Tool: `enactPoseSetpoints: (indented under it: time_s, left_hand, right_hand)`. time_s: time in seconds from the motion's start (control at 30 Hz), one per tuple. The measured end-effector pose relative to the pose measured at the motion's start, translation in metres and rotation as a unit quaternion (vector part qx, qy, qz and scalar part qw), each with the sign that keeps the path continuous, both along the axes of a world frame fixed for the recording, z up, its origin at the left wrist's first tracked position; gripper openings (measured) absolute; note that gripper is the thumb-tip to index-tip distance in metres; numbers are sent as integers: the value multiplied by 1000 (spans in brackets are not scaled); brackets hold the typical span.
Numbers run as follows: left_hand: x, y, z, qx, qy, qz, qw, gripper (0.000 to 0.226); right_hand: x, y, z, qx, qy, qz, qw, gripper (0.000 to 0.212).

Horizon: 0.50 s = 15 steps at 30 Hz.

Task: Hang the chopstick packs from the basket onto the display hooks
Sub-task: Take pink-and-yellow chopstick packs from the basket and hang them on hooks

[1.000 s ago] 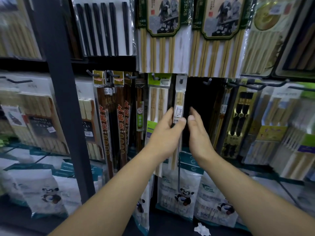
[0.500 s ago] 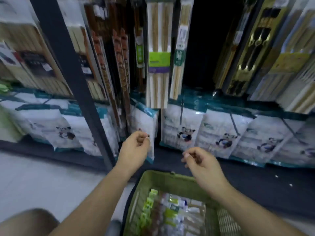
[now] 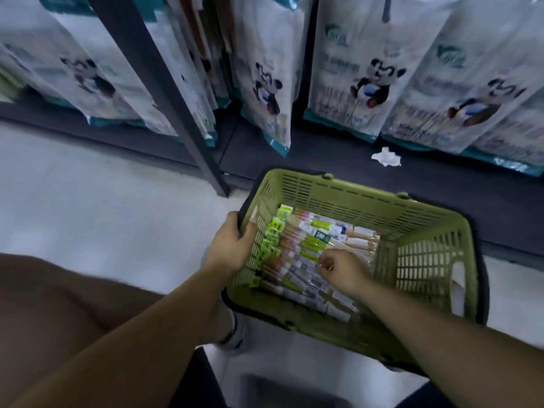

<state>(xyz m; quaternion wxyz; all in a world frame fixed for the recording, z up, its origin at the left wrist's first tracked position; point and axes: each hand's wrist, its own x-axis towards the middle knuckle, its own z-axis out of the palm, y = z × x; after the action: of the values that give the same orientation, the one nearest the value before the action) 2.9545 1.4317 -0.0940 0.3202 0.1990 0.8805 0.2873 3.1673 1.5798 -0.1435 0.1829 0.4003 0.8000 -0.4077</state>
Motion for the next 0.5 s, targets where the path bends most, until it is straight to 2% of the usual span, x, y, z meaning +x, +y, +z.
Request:
enactPoseSetpoints:
  time_s: [0.13, 0.23, 0.33, 0.43, 0.5]
  left_hand:
    - [-1, 1, -4, 11, -4, 21, 1000, 43]
    - [-2, 1, -5, 15, -10, 24, 1000, 41]
    - [-3, 0, -8, 15, -10, 29, 999, 40]
    - [-3, 0, -8, 16, -16, 30, 999, 38]
    - [-2, 0, -6, 19, -21, 25, 999, 35]
  right_hand:
    - [-1, -15, -22, -35, -9, 46, 998, 18]
    - [-6, -24, -31, -16, -23, 90, 996, 27]
    - [-10, -31, -39, 18, -19, 129, 991, 17]
    - [-6, -30, -42, -2, -7, 104, 995, 20]
    - [-5, -23, -35, -23, 19, 52, 998, 14]
